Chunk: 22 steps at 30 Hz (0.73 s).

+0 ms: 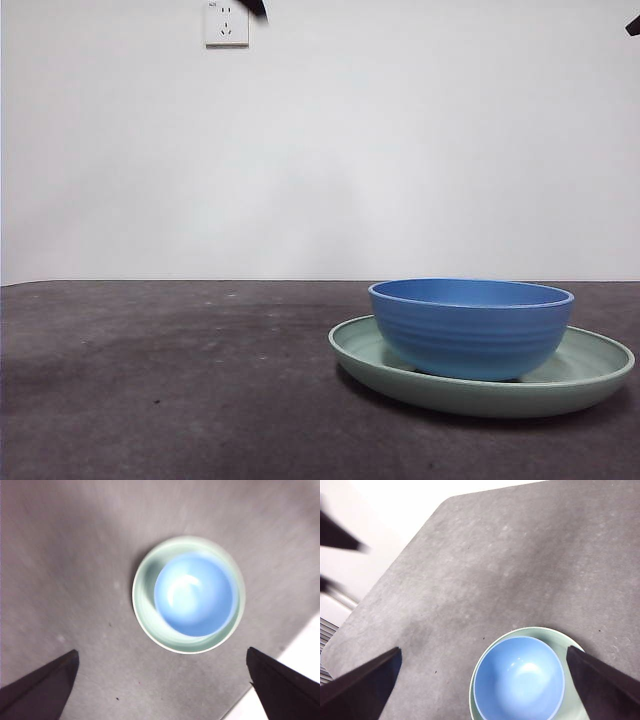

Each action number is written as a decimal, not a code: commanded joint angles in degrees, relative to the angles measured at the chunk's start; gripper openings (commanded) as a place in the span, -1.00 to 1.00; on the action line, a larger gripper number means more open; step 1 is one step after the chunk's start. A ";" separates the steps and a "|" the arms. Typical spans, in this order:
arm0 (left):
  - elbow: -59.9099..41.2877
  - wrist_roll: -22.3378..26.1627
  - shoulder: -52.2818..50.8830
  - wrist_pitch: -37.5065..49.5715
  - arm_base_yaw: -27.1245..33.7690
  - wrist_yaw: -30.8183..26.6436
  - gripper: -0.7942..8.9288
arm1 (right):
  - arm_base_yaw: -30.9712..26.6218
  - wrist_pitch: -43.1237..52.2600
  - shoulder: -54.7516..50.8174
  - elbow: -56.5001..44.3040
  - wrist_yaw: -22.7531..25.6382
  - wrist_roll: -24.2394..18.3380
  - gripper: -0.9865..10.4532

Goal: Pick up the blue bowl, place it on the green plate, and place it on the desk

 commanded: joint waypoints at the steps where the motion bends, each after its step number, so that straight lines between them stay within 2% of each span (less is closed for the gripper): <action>1: 1.05 1.79 -4.57 -1.84 0.02 -0.22 0.51 | -0.02 0.17 0.24 0.96 -0.09 -0.68 0.14; 5: -2.32 3.54 -12.92 -1.20 0.09 -0.24 0.51 | -0.02 0.17 0.24 0.96 -0.09 -0.68 0.14; 8: -9.38 4.48 -20.26 2.01 0.46 -0.24 0.51 | -0.02 0.20 0.24 0.96 -0.09 -0.68 0.14; 18: -45.75 4.04 -49.53 20.65 4.70 -0.22 0.51 | -0.02 -0.28 0.24 0.96 -0.11 -0.70 0.14; 22: -56.54 0.98 -58.71 28.24 5.44 -0.24 0.51 | -0.02 -0.70 0.24 0.96 -0.11 -0.96 0.14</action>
